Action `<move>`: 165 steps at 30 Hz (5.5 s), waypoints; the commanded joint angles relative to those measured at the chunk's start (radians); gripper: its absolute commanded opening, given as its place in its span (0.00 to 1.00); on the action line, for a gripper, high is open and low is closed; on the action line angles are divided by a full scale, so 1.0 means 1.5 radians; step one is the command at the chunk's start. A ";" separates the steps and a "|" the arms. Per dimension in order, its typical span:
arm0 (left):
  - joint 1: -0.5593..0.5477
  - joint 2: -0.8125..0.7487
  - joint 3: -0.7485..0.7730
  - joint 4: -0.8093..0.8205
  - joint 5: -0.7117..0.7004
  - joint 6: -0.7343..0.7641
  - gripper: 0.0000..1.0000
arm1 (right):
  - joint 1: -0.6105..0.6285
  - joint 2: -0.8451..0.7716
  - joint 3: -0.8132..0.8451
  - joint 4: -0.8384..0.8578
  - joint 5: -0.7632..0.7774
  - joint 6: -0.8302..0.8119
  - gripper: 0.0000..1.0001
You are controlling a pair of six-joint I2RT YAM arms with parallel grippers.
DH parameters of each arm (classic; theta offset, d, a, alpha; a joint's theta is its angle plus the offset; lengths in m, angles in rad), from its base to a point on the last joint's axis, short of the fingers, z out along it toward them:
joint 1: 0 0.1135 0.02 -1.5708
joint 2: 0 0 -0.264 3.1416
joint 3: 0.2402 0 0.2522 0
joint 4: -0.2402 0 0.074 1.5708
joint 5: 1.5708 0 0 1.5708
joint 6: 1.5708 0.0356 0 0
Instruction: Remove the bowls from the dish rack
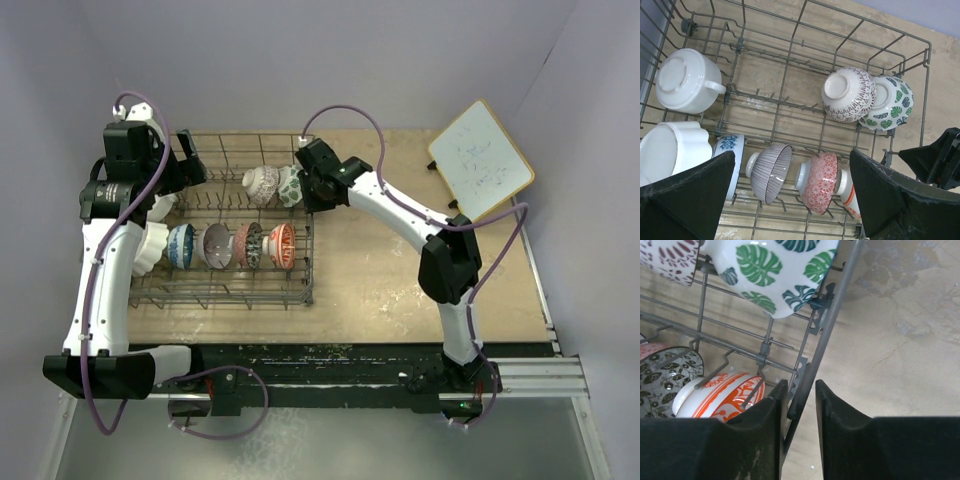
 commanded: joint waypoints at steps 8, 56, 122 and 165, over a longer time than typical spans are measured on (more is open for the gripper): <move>-0.001 -0.043 -0.012 0.006 -0.011 -0.015 0.99 | -0.006 -0.074 -0.024 -0.012 0.007 0.018 0.00; 0.107 0.045 -0.026 -0.060 -0.012 0.009 0.96 | -0.181 -0.285 -0.122 0.001 0.009 -0.021 0.79; -0.028 0.052 0.101 -0.040 -0.184 0.009 0.95 | -0.203 -0.491 -0.355 0.211 -0.256 0.050 0.56; -0.108 -0.021 -0.006 -0.058 -0.178 0.010 0.99 | -0.045 -0.118 -0.228 0.321 -0.322 0.127 0.54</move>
